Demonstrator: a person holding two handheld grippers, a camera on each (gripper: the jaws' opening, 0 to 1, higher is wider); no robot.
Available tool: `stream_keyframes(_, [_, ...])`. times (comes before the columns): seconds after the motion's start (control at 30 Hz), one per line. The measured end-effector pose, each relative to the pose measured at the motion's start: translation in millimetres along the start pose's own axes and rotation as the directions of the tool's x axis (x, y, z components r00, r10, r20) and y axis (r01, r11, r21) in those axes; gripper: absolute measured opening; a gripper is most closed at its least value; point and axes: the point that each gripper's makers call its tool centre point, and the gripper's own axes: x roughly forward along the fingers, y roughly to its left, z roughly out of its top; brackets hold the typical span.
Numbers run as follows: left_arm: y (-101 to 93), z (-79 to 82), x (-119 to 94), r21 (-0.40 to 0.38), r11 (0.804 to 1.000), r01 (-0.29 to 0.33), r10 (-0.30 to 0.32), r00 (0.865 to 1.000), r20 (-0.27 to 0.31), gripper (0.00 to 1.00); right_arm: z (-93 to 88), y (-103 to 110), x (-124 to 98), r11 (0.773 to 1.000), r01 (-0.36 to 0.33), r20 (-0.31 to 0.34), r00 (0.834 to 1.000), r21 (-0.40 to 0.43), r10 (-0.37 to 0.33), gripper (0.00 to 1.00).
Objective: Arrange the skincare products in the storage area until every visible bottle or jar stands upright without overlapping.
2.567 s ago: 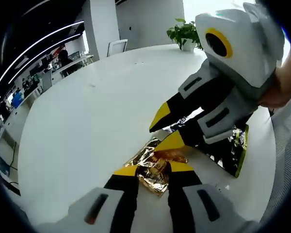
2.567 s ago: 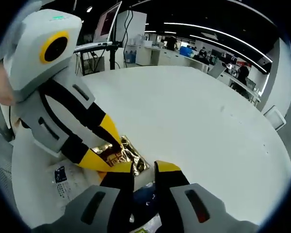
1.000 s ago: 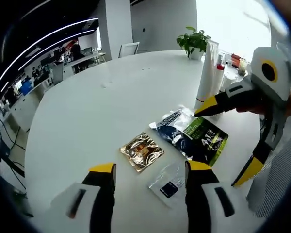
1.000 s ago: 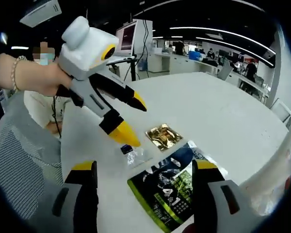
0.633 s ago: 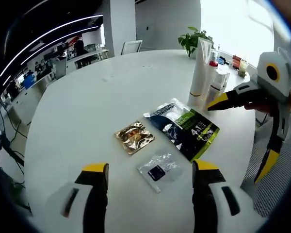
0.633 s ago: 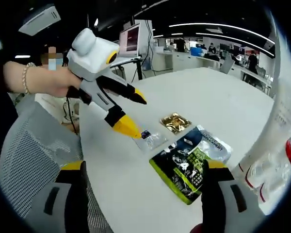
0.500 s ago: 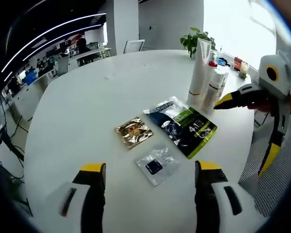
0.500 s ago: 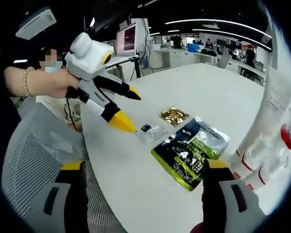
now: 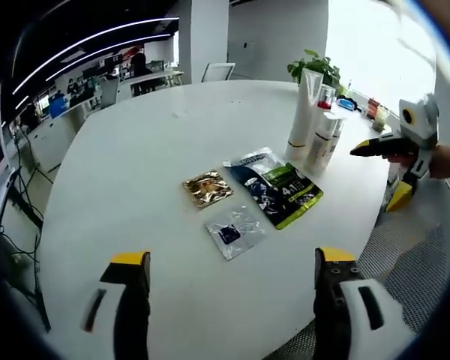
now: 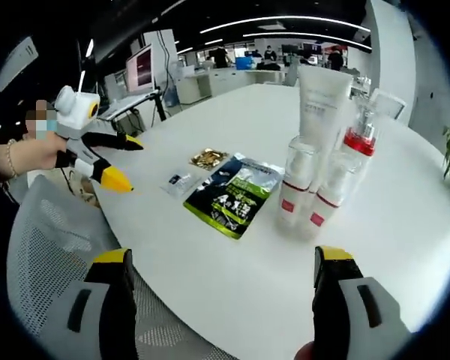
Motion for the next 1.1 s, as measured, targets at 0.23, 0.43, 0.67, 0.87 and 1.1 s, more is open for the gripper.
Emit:
stream_keyframes(0.23, [8.0, -7.6, -15.5, -0.047, 0.998, -0.048, 0.049, 0.999, 0.018, 0.91, -8.9, -25.7, -14.8, 0.995, 0.075, 0.024, 0.997, 0.060, -0.076, 1.00])
stream_keyframes(0.43, [11.9, -18.2, -20.6, -0.075, 0.995, -0.064, 0.067, 0.997, 0.032, 0.91, -5.1, -32.8, -22.5, 0.987, 0.122, 0.051, 0.991, 0.104, -0.127, 1.00])
stream_keyframes(0.67, [8.6, -8.9, -21.2, -0.056, 0.995, -0.081, 0.084, 0.995, 0.053, 0.91, -9.3, -39.7, -19.9, 0.986, 0.149, 0.038, 0.988, 0.078, -0.152, 1.00])
stream_keyframes(0.87, [10.5, -12.4, -20.8, -0.054, 0.994, -0.093, 0.095, 0.995, 0.043, 0.91, -9.5, -36.6, -17.3, 0.988, 0.147, 0.032, 0.988, 0.038, -0.148, 1.00])
stream_keyframes(1.1, [12.4, -14.5, -20.2, -0.048, 0.994, -0.102, 0.104, 0.994, 0.037, 0.90, -7.6, -38.5, -18.8, 0.987, 0.154, 0.045, 0.987, 0.055, -0.156, 0.99])
